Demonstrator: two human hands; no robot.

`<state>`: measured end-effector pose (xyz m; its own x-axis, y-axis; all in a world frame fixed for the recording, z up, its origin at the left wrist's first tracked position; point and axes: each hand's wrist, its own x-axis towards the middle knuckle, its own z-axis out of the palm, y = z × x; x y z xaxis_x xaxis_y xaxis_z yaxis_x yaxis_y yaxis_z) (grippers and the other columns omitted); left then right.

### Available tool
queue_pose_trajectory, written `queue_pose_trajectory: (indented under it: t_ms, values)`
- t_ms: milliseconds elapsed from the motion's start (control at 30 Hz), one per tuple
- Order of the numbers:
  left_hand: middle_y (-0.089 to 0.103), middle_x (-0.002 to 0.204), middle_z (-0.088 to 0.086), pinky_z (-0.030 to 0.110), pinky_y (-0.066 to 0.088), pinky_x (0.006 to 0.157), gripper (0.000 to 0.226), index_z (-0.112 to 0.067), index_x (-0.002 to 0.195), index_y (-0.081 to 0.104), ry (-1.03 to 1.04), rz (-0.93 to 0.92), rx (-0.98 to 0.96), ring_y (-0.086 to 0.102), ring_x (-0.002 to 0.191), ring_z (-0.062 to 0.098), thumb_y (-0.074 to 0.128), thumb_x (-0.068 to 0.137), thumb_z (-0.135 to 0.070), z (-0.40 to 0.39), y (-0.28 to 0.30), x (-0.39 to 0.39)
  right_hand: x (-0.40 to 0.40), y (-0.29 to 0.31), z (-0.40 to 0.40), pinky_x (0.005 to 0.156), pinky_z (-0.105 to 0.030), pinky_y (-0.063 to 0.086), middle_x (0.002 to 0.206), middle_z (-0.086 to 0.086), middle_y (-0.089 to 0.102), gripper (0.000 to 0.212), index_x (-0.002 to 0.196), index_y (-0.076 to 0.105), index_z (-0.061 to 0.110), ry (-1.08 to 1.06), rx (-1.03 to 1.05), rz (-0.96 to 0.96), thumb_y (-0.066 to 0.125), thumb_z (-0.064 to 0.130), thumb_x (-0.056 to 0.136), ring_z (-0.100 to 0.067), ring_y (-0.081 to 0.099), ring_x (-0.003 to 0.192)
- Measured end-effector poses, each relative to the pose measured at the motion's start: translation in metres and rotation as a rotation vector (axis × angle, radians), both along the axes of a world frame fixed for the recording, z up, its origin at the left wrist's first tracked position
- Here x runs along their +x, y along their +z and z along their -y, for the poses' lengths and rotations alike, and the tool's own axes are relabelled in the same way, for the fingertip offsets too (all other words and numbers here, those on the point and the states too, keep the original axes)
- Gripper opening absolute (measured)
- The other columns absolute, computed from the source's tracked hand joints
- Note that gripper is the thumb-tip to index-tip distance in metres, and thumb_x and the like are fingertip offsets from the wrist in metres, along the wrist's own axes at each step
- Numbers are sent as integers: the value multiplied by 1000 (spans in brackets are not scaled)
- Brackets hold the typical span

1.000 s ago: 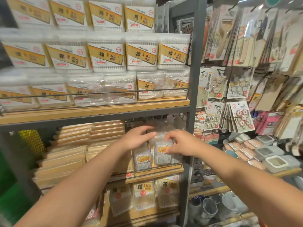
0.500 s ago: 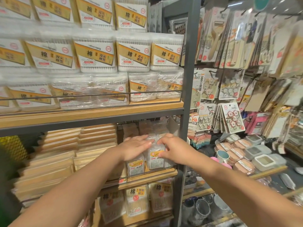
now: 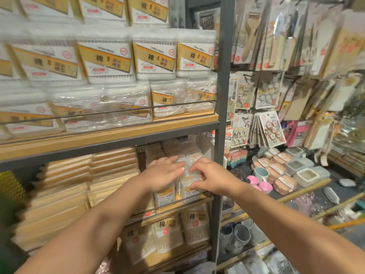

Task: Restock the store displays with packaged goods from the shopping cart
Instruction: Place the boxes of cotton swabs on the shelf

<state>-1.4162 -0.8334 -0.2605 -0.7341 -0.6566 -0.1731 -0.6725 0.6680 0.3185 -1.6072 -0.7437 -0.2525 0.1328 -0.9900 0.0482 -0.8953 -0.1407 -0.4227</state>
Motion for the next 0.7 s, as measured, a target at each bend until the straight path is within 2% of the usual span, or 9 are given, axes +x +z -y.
queue_pose_trajectory:
  t_ms: [67, 200, 267, 333, 400, 467, 533, 633, 700]
  values:
    - [2, 164, -14, 38, -4, 120, 52, -43, 153, 21, -49, -62, -1, -4, 152, 12, 12, 102, -53, -5, 5, -2, -5, 0, -9, 76, -12, 39, 102, 20, 42, 42, 121, 60, 21, -82, 15, 103, 75, 36, 85, -2, 48, 83]
    - [11, 163, -16, 27, -4, 118, 48, -39, 151, 31, -177, -124, -67, -3, 150, 6, 23, 105, -48, -14, 13, -15, -25, -5, -44, 68, -8, 40, 99, 8, 53, 28, 110, 65, 15, -279, -24, 264, 74, 27, 87, -3, 51, 77]
    - [27, 160, -9, 24, 5, 115, 55, -33, 145, 46, -230, -178, -126, 13, 149, 11, 28, 98, -58, -22, 13, -26, -35, -7, -67, 67, -16, 43, 94, 3, 60, 25, 108, 65, 19, -395, -28, 343, 74, 29, 87, -7, 55, 75]
    - [47, 149, 3, 27, 19, 113, 70, -22, 130, 62, -254, -265, -167, 35, 141, 23, 26, 87, -64, -36, 13, -36, -45, -12, -89, 68, -25, 44, 81, 1, 61, 19, 101, 64, 21, -492, -26, 441, 75, 24, 86, -11, 52, 68]
    - [58, 137, 8, 33, 29, 109, 68, -17, 119, 69, -326, -316, -213, 47, 131, 27, 28, 86, -61, -59, 8, -53, -57, -18, -120, 69, -25, 44, 87, -1, 61, 17, 96, 64, 20, -537, -21, 470, 77, 20, 85, -10, 53, 66]
    - [59, 134, 8, 34, 32, 108, 67, -17, 116, 69, -387, -310, -230, 49, 128, 26, 28, 87, -60, -83, 8, -73, -73, -23, -148, 74, -28, 47, 95, -1, 63, 16, 93, 65, 22, -547, -16, 486, 77, 19, 84, -11, 59, 75]
    - [60, 134, 6, 30, 30, 108, 73, -16, 118, 69, -416, -287, -191, 48, 129, 22, 24, 84, -63, -116, 10, -106, -92, -24, -189, 70, -18, 43, 86, 9, 57, 14, 90, 65, 21, -588, -53, 522, 76, 16, 85, -6, 53, 76]
    - [69, 116, 10, 34, 40, 98, 71, -9, 113, 71, -460, -339, -48, 60, 112, 26, 31, 84, -61, -170, -5, -162, -122, -29, -262, 62, -14, 38, 78, 3, 56, 12, 93, 64, 12, -678, -65, 549, 73, 10, 87, -6, 51, 70]
    - [70, 109, 10, 36, 46, 91, 68, -10, 113, 69, -436, -357, 122, 63, 104, 25, 38, 81, -61, -216, -22, -200, -145, -34, -318, 56, -10, 38, 71, 3, 56, 11, 93, 62, 10, -729, -20, 564, 71, 6, 88, 4, 49, 55]
